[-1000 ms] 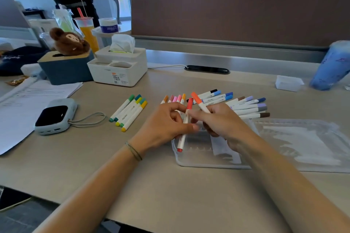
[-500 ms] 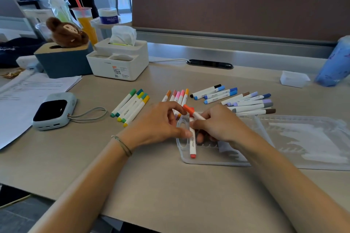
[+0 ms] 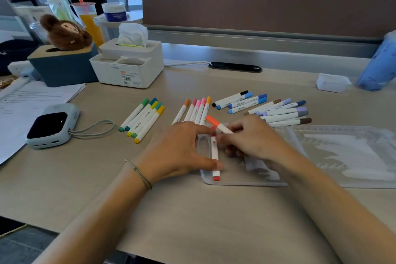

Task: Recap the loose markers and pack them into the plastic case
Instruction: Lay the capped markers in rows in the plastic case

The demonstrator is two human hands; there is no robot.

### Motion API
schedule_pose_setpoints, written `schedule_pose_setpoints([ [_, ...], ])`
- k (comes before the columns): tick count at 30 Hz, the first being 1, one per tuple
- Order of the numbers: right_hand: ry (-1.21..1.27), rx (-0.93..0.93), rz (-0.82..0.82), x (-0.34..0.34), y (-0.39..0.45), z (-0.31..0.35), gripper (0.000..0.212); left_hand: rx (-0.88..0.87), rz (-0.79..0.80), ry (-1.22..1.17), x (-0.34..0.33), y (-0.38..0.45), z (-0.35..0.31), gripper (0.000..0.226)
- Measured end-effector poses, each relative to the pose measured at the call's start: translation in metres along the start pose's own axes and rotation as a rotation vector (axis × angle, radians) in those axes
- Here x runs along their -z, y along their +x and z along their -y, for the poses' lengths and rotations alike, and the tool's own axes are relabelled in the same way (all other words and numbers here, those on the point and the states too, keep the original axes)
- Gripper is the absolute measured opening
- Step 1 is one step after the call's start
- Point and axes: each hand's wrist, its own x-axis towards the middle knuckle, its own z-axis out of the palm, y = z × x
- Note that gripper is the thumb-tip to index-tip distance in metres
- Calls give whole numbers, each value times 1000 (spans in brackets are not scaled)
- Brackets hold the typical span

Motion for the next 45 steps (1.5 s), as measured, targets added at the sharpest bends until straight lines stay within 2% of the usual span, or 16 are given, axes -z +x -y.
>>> schedule_pose_setpoints([
  [2,139,-53,5,12,-1,-3,22,13,11,67,0,0,-1,83],
  [4,274,-97,43,20,-2,-7,19,21,30,100,1,2,-3,81],
  [7,388,-100,76,26,-2,-13,11,14,54,48,0,3,-2,75],
  [10,478,-98,134,26,-1,-14,14,-7,46,0,1,1,2,81],
  [16,421,-150,149,23,-4,-11,10,-17,80,75,3,1,4,98],
  [22,289,-136,116,8,-3,-8,4,-27,100,61,7,-1,3,102],
  [31,-222,28,-101,-6,-2,-10,19,-15,125,36,7,0,2,98],
  [37,-299,39,-51,-8,-1,-10,27,-8,119,21,6,-1,1,99],
  [42,-349,75,-55,-8,-3,-10,21,-13,92,27,5,-1,2,99],
  [45,-366,94,-55,-10,-3,-11,19,-4,20,37,0,-1,-2,98],
])
